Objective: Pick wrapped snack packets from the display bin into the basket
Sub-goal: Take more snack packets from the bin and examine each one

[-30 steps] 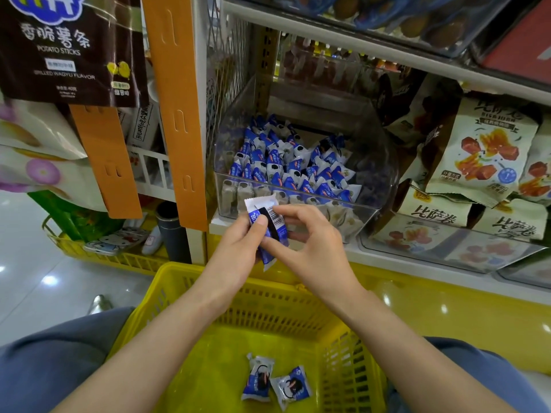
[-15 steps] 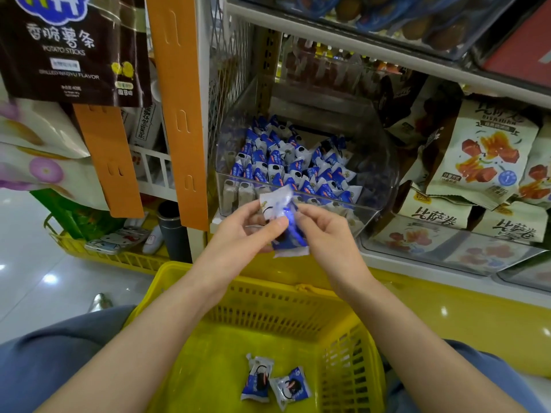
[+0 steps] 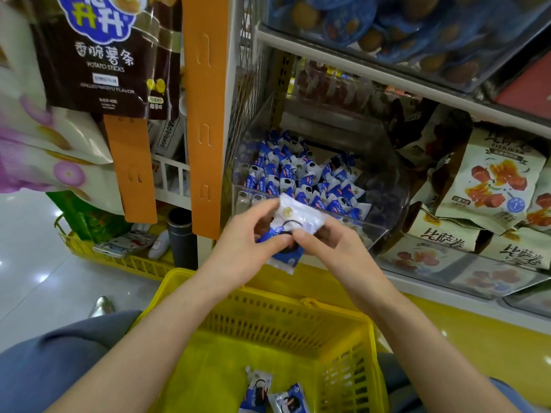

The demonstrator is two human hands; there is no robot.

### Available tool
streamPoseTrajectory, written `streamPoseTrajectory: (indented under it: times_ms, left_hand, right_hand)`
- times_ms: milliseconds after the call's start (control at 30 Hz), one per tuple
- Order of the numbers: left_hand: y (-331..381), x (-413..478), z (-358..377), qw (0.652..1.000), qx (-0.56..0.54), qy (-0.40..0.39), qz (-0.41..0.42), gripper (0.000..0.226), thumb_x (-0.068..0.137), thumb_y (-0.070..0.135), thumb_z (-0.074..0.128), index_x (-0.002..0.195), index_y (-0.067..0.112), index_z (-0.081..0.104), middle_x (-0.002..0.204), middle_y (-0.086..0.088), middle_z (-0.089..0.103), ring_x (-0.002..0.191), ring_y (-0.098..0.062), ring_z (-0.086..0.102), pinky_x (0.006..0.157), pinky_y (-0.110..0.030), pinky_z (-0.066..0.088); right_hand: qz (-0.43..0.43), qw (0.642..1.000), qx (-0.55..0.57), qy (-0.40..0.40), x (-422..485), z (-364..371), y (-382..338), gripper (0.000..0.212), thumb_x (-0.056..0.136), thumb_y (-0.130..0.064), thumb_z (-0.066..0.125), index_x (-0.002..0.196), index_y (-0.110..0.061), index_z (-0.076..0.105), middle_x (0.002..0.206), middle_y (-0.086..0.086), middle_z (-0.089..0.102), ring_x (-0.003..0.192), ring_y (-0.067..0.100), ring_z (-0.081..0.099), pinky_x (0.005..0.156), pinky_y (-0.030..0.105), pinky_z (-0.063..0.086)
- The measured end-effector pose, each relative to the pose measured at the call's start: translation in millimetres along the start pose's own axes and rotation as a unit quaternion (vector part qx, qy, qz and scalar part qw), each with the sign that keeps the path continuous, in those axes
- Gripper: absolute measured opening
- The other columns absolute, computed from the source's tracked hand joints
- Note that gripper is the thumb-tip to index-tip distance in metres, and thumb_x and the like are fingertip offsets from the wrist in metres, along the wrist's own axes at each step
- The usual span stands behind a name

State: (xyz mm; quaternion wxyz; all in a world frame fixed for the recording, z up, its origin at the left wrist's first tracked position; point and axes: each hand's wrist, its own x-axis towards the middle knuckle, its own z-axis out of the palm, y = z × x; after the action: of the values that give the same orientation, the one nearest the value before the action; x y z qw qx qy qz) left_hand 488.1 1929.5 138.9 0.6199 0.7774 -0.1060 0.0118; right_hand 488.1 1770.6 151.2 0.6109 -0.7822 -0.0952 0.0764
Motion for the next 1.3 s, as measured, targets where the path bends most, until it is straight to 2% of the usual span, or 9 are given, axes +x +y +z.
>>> streamPoseTrajectory:
  times_ms: [233, 367, 467, 533, 633, 733, 867, 1100, 1300]
  left_hand:
    - [1.1, 11.0, -11.2, 0.995, -0.084, 0.025, -0.039, 0.028, 0.078, 0.017, 0.072, 0.103, 0.027, 0.063, 0.098, 0.011, 0.068, 0.085, 0.008, 0.063, 0.064, -0.006, 0.048]
    - [8.4, 20.8, -14.0, 0.999, -0.022, 0.034, -0.005, 0.02, 0.076, 0.018, 0.073, 0.093, 0.024, 0.064, 0.09, 0.006, 0.071, 0.084, -0.007, 0.067, 0.074, -0.021, 0.055]
    - [21.5, 30.5, -16.1, 0.997, 0.032, 0.026, 0.058, 0.021, 0.076, 0.021, 0.073, 0.095, 0.017, 0.065, 0.09, 0.0, 0.07, 0.087, -0.019, 0.066, 0.081, -0.044, 0.053]
    - [26.9, 39.5, -18.0, 0.996, 0.052, 0.024, 0.074, 0.024, 0.077, 0.024, 0.071, 0.099, 0.017, 0.064, 0.09, 0.001, 0.069, 0.085, -0.017, 0.065, 0.079, -0.044, 0.052]
    - [29.1, 56.8, -19.2, 0.989, 0.089, 0.026, 0.111, 0.028, 0.08, 0.026, 0.069, 0.107, 0.019, 0.061, 0.095, 0.006, 0.066, 0.086, -0.008, 0.062, 0.075, -0.027, 0.052]
    - [24.7, 70.0, -17.1, 0.979, 0.134, 0.052, 0.144, 0.039, 0.087, 0.024, 0.062, 0.125, 0.023, 0.051, 0.107, 0.014, 0.054, 0.099, -0.002, 0.052, 0.076, -0.01, 0.041]
    - [1.2, 70.4, -18.7, 0.95, 0.272, 0.029, 0.152, 0.041, 0.095, 0.028, 0.047, 0.135, 0.022, 0.04, 0.128, 0.003, 0.051, 0.115, -0.014, 0.049, 0.093, -0.027, 0.039]
    - [-16.7, 61.7, -21.3, 0.872, 0.441, -0.005, 0.211, 0.036, 0.098, 0.037, 0.03, 0.111, 0.02, 0.059, 0.103, 0.003, 0.066, 0.093, -0.017, 0.06, 0.082, -0.03, 0.037]
    - [-19.9, 63.0, -21.0, 0.857, 0.461, -0.006, 0.229, 0.041, 0.094, 0.036, 0.027, 0.095, 0.02, 0.065, 0.086, 0.004, 0.067, 0.078, -0.017, 0.061, 0.075, -0.033, 0.044]
  right_hand:
    - [0.01, 0.997, 0.078, 0.019, 2.7, -13.0, -5.1, 0.033, 0.078, -0.016, 0.066, 0.11, -0.009, 0.058, 0.105, 0.006, 0.069, 0.093, 0.019, 0.069, 0.073, 0.022, 0.056]
    - [-0.033, 0.995, -0.091, 0.006, 4.1, -17.9, -11.6, 0.029, 0.072, -0.037, 0.067, 0.097, -0.025, 0.061, 0.093, -0.007, 0.069, 0.085, 0.006, 0.065, 0.07, 0.015, 0.052]
    - [-0.069, 0.981, -0.181, 0.034, 13.4, -24.7, -22.5, 0.04, 0.067, -0.051, 0.064, 0.099, -0.027, 0.063, 0.089, 0.0, 0.069, 0.083, 0.02, 0.064, 0.074, 0.035, 0.052]
    - [-0.073, 0.974, -0.211, 0.042, 23.2, -30.5, -33.3, 0.045, 0.064, -0.055, 0.065, 0.102, -0.032, 0.062, 0.093, -0.003, 0.069, 0.082, 0.023, 0.065, 0.074, 0.043, 0.053]
    - [-0.084, 0.955, -0.285, 0.022, 40.2, -37.4, -49.5, 0.039, 0.063, -0.065, 0.06, 0.095, -0.043, 0.059, 0.092, -0.021, 0.065, 0.082, 0.004, 0.065, 0.067, 0.022, 0.054]
    - [-0.054, 0.95, -0.302, 0.051, 69.3, -48.2, -52.3, 0.031, 0.073, -0.055, 0.064, 0.094, -0.033, 0.066, 0.088, -0.016, 0.069, 0.083, 0.0, 0.064, 0.066, 0.015, 0.049]
    - [0.017, 0.925, -0.301, 0.231, 137.0, -74.7, -39.1, 0.036, 0.086, -0.039, 0.06, 0.106, -0.009, 0.063, 0.099, 0.01, 0.066, 0.085, 0.019, 0.062, 0.064, 0.019, 0.042]
    - [0.119, 0.905, -0.31, 0.267, 228.4, -87.8, -1.1, 0.04, 0.093, -0.025, 0.053, 0.125, -0.003, 0.052, 0.129, 0.018, 0.053, 0.113, 0.031, 0.055, 0.096, 0.039, 0.045]
    - [0.132, 0.9, -0.351, 0.223, 248.0, -82.1, 16.0, 0.04, 0.088, -0.029, 0.062, 0.119, -0.005, 0.055, 0.124, 0.014, 0.057, 0.101, 0.027, 0.058, 0.085, 0.034, 0.048]
